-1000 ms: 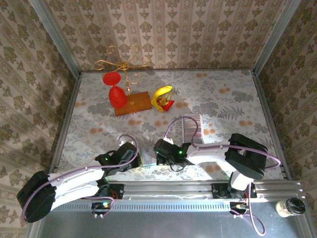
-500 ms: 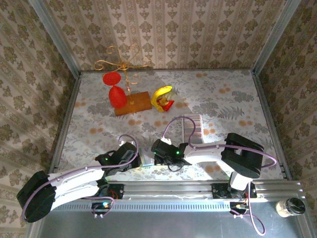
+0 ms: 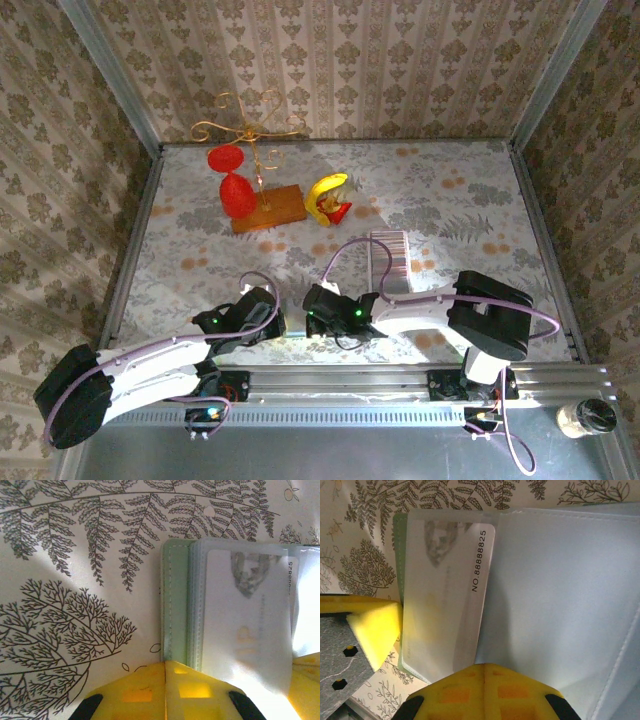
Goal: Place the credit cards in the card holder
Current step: Insert the credit card into the card slot.
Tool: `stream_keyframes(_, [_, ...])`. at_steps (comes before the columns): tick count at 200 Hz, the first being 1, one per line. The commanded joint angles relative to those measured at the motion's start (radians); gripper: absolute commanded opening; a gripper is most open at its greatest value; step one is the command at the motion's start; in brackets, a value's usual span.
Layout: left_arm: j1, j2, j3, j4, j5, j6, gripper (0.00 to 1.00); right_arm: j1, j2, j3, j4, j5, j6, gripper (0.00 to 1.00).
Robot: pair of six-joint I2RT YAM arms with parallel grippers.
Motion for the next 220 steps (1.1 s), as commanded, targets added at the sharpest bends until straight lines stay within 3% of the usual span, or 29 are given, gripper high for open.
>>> stream_keyframes(1, [-0.013,0.006,-0.016,-0.007,0.010,-0.001,0.08,0.006,-0.050,-0.011,0.027,0.022,0.006,0.05])
stream_keyframes(85, [-0.012,-0.003,0.009,-0.048,-0.014,0.016,0.13,-0.018,-0.194,-0.019,-0.191,0.170,-0.077,0.12])
stream_keyframes(176, [-0.005,-0.051,0.058,-0.159,-0.068,0.038,0.24,-0.042,-0.174,-0.011,-0.147,0.120,-0.087,0.16])
stream_keyframes(220, [0.070,-0.073,0.058,-0.149,-0.022,0.062,0.21,-0.069,-0.065,0.083,-0.129,0.060,-0.121,0.08])
